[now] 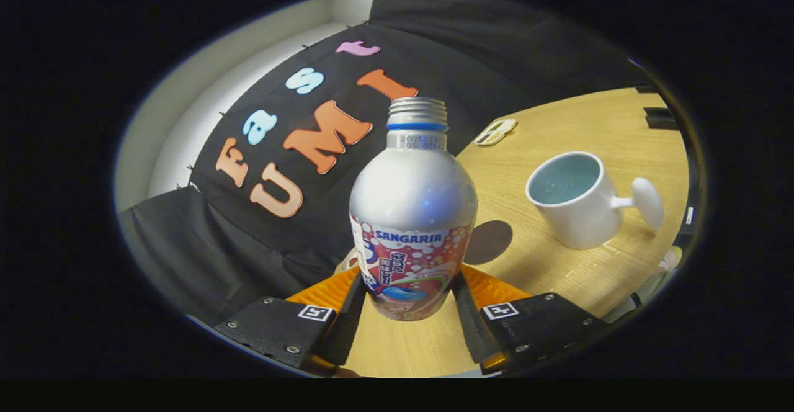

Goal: Take the bottle from table, then pour the juice into the cup, finally place the bottle on the coaster

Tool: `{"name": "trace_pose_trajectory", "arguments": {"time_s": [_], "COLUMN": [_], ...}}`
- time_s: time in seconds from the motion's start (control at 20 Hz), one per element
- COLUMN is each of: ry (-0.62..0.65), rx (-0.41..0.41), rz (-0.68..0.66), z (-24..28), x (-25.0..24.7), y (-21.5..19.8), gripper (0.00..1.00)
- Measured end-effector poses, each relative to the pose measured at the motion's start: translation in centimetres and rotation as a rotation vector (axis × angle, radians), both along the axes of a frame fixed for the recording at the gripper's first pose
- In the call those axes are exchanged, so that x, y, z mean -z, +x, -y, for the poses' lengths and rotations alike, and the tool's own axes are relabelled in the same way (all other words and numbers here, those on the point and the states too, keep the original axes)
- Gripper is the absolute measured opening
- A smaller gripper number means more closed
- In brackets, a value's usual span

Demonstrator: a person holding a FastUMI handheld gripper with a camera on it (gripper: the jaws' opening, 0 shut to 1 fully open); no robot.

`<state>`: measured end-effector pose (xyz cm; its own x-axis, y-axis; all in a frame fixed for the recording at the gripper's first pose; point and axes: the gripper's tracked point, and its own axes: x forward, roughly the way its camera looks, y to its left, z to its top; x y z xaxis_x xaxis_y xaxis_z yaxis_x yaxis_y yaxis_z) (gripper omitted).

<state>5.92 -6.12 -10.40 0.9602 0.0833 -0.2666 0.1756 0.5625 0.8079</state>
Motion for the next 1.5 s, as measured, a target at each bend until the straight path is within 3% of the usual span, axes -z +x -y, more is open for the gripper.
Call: {"name": "trace_pose_trajectory", "arguments": {"time_s": [0.85,1.5], "ry": [0.519,0.703], "rx": [0.083,0.143], "rz": [0.08,0.025], "z": [0.6,1.2], "x": [-3.3,-4.0], "y": [1.1,1.7], "gripper": [0.72,0.74]}}
